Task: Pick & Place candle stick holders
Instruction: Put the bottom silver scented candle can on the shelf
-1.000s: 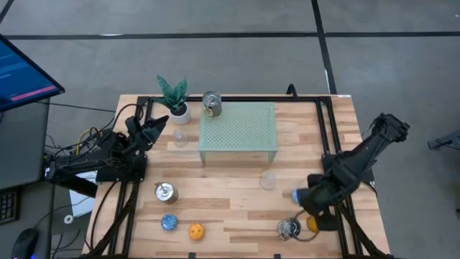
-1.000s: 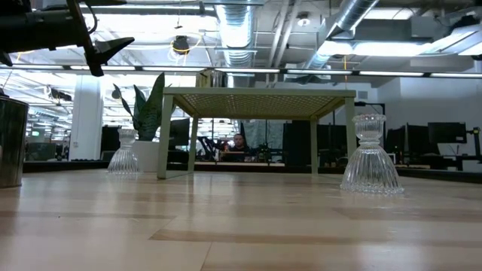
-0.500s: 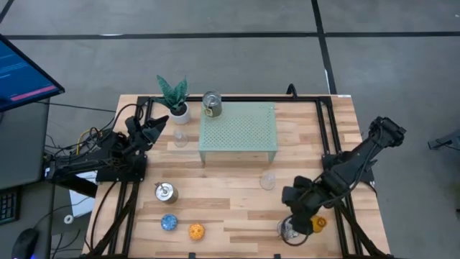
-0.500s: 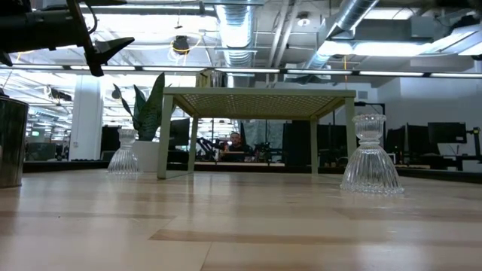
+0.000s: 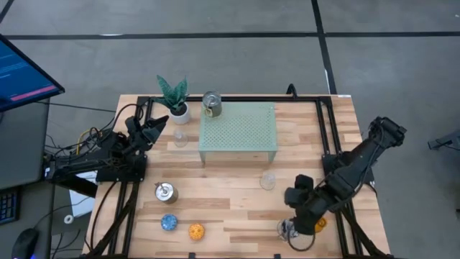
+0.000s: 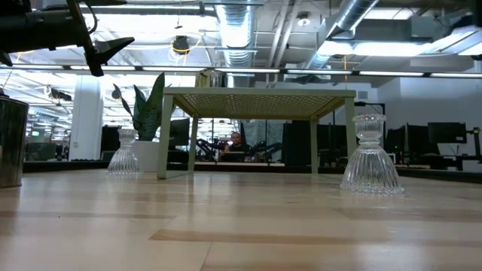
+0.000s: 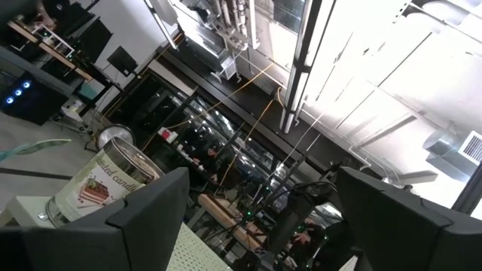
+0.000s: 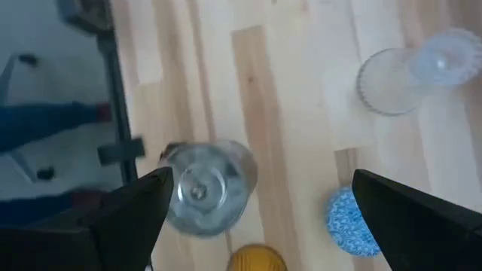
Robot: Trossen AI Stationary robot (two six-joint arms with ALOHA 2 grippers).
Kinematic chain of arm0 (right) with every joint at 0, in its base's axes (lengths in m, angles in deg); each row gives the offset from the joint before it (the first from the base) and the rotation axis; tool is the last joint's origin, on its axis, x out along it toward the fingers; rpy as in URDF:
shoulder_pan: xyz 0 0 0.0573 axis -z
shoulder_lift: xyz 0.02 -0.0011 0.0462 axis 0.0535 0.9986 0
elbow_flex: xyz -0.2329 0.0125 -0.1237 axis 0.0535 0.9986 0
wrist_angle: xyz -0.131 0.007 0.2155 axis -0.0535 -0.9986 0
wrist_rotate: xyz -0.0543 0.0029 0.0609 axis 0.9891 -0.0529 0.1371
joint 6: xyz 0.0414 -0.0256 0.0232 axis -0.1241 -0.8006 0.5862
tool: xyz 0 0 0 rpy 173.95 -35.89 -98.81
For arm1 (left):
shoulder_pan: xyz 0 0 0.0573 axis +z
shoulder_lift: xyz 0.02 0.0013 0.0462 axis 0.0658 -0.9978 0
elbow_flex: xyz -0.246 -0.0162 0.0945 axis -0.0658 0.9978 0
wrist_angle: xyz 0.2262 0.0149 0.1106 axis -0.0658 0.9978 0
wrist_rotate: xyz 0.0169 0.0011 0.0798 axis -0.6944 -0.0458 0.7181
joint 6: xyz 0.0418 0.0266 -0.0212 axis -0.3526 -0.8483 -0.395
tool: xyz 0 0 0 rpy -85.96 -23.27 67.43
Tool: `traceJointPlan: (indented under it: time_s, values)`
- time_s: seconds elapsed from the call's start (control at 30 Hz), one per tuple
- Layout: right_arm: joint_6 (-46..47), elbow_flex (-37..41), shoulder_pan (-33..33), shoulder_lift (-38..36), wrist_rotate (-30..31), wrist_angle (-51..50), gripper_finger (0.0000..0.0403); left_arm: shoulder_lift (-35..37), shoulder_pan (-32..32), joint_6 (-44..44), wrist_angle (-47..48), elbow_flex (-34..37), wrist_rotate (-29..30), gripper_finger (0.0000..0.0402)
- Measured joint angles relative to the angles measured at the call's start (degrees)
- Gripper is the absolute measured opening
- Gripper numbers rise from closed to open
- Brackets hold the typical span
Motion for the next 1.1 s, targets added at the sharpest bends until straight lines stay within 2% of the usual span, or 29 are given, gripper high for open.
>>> traceJointPlan:
  time_s: [0.1, 0.33, 0.43, 0.53, 0.77, 0.9, 1.1]
  values:
    - [-2.7, 0.0, -3.0, 1.2, 2.4, 0.3, 0.04, 0.0, 0.0, 0.0, 0.0, 0.0, 0.0, 0.0337]
    - [-1.4, 0.0, -10.4, 2.6, 16.6, 2.1, 0.04, 0.0, 0.0, 0.0, 0.0, 0.0, 0.0, 0.0337]
    - [-4.1, 0.0, -12.3, 2.6, 19.4, 2.7, 0.04, 0.0, 0.0, 0.0, 0.0, 0.0, 0.0, 0.0337]
    - [-6.5, 0.0, -12.3, 2.4, 18.5, 2.4, 0.0399, 0.0, 0.0, 0.0, 0.0, 0.0, 0.0, 0.0337]
    - [2.4, 0.0, -11.4, 2.4, 13.8, 0.6, 0.04, 0.0, 0.0, 0.0, 0.0, 0.0, 0.0, 0.0337]
    - [-4.1, 0.0, -10.7, 2.5, 8.6, 1.5, 0.04, 0.0, 0.0, 0.0, 0.0, 0.0, 0.0, 0.0337]
    - [-9.0, 0.0, -9.3, 2.6, 1.9, 2.1, 0.04, 0.0, 0.0, 0.0, 0.0, 0.0, 0.0, 0.0337]
